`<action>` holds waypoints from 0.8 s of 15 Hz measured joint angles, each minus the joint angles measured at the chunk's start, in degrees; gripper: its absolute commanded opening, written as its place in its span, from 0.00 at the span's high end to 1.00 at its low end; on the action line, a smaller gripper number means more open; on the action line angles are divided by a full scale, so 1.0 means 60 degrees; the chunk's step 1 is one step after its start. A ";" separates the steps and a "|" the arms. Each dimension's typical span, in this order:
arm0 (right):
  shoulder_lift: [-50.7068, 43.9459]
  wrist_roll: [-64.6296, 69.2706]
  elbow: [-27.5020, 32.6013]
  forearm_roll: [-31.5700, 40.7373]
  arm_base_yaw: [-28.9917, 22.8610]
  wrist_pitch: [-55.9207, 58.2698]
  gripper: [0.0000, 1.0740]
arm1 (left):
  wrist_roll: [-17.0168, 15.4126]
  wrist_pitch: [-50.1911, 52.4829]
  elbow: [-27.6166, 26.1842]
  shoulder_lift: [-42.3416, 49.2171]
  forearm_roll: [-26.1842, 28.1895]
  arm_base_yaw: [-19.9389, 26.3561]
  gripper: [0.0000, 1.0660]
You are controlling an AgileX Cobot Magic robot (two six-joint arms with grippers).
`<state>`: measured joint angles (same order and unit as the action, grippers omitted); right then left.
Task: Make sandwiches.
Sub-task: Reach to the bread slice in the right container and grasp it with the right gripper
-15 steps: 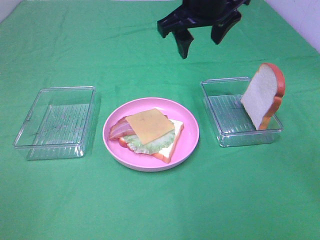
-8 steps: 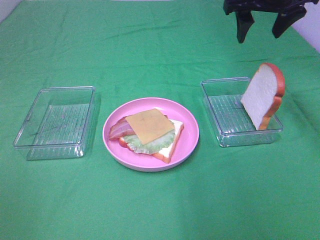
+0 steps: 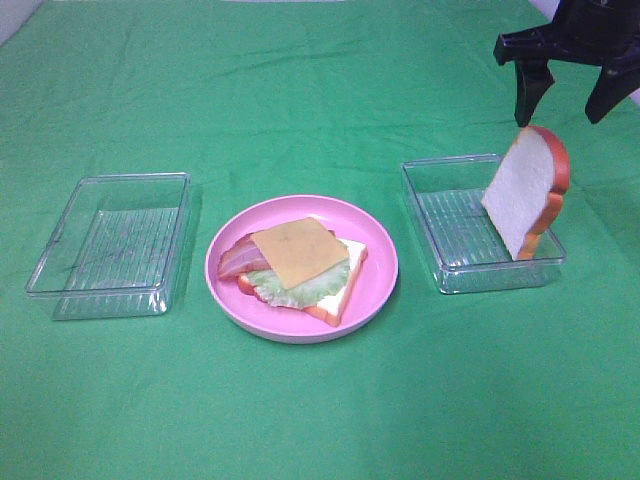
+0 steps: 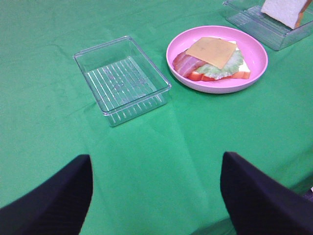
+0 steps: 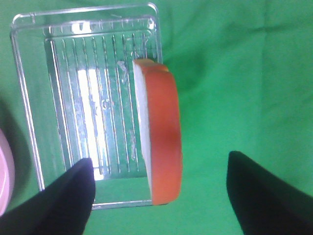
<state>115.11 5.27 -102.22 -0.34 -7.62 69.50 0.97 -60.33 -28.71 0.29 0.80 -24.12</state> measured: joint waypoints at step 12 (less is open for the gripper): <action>0.0783 -0.0067 0.0764 0.0057 0.0000 -0.0516 0.54 | 0.0000 0.0000 0.0000 0.0000 0.0000 0.0000 0.34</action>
<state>119.81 4.87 -97.63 0.00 -7.62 66.41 0.97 -60.33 -28.71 0.29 0.80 -24.12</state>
